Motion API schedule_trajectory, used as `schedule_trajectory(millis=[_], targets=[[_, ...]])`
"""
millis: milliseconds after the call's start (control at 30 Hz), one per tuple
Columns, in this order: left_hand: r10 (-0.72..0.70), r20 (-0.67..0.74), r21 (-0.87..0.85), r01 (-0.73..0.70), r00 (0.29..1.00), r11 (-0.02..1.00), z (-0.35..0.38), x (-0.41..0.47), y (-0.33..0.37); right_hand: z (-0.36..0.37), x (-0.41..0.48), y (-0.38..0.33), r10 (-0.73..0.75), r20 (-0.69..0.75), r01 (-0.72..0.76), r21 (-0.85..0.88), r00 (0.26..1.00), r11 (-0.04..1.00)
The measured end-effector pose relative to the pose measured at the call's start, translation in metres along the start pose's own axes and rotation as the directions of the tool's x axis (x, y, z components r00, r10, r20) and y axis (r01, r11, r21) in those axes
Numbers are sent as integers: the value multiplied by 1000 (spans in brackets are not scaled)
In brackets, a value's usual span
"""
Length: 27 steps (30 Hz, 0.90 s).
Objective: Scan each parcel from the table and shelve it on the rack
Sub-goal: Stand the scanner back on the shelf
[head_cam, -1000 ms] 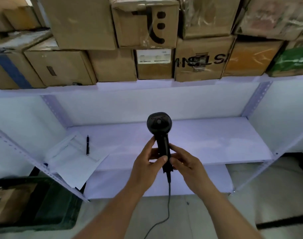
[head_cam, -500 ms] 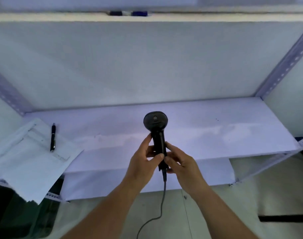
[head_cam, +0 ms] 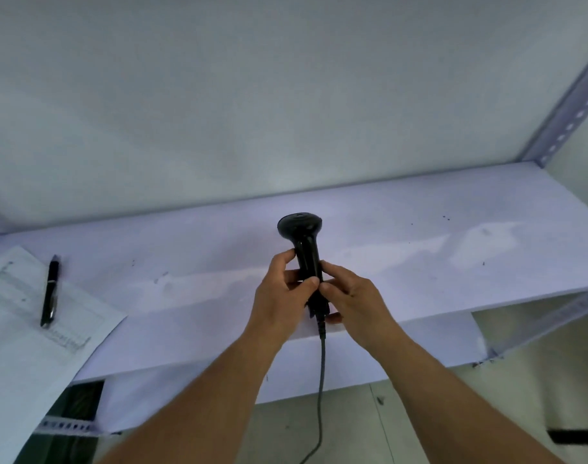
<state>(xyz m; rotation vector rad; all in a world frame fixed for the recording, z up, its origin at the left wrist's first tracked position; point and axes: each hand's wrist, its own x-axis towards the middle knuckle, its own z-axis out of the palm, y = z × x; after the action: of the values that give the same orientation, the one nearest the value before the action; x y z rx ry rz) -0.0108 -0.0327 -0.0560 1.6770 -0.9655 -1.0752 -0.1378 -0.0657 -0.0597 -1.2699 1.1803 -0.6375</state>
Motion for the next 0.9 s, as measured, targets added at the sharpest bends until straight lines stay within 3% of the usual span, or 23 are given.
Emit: schedule_trajectory(millis=[367,633,900], targets=[[13,-28,72,-11,1000,997,9,22,-9,-2,19,-1,19,-32,-21,-59,999,998],[0,2,228,0,1000,974,8,9,1,-5,12,-16,46,-33,-55,-376,998,925],[46,-27,443,-29,999,896,-6,-55,18,-17,-48,-38,41,-14,-39,-699,999,714]])
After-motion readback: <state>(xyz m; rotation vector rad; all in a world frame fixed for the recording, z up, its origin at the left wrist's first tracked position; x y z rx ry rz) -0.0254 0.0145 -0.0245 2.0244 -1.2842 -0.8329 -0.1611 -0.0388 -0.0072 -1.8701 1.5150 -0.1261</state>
